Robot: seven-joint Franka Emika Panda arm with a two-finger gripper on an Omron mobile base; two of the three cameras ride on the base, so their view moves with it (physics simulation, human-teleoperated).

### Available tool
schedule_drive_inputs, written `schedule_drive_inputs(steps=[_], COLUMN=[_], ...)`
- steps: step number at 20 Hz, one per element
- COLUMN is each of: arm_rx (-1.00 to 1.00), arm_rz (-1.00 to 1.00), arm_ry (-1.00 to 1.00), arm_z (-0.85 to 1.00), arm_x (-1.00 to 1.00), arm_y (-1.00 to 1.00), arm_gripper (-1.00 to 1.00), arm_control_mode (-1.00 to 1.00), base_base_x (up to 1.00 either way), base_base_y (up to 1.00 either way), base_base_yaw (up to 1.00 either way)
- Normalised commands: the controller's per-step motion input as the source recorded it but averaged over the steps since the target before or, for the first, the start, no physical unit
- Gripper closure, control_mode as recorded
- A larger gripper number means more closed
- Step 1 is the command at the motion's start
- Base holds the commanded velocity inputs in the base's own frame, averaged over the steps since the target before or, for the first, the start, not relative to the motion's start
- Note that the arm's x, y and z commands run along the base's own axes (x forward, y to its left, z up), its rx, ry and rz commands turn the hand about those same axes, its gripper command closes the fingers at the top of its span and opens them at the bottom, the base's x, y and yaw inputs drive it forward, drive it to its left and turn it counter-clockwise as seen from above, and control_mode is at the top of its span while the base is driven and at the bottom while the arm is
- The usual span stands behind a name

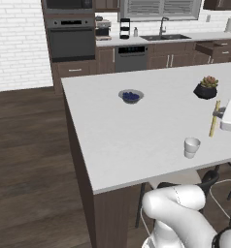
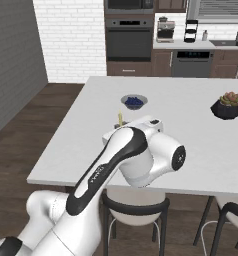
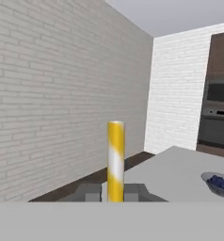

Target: Take a straw from the drawer in front and place it inside the glass cup on the dining counter.

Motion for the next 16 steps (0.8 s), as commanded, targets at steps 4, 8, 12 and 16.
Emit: schedule_drive_inputs(steps=[4, 8, 12, 16], arm_rx=[0.0, 0.0, 0.0, 0.01], arm_rz=[0.15, 0.11, 0.09, 0.08], arm_ry=[0.0, 0.0, 0.0, 0.0], arm_z=[-0.02, -0.02, 0.0, 0.0], arm_x=[0.0, 0.0, 0.0, 0.0], arm_y=[-0.39, -0.36, -0.41, -0.38], arm_gripper=[1.0, 1.0, 1.0, 1.0], arm_control_mode=[-1.0, -1.0, -1.0, -1.0], base_base_x=[0.0, 0.0, 0.0, 0.0], base_base_y=[0.0, 0.0, 0.0, 0.0], base_base_yaw=[0.0, 0.0, 0.0, 0.0])
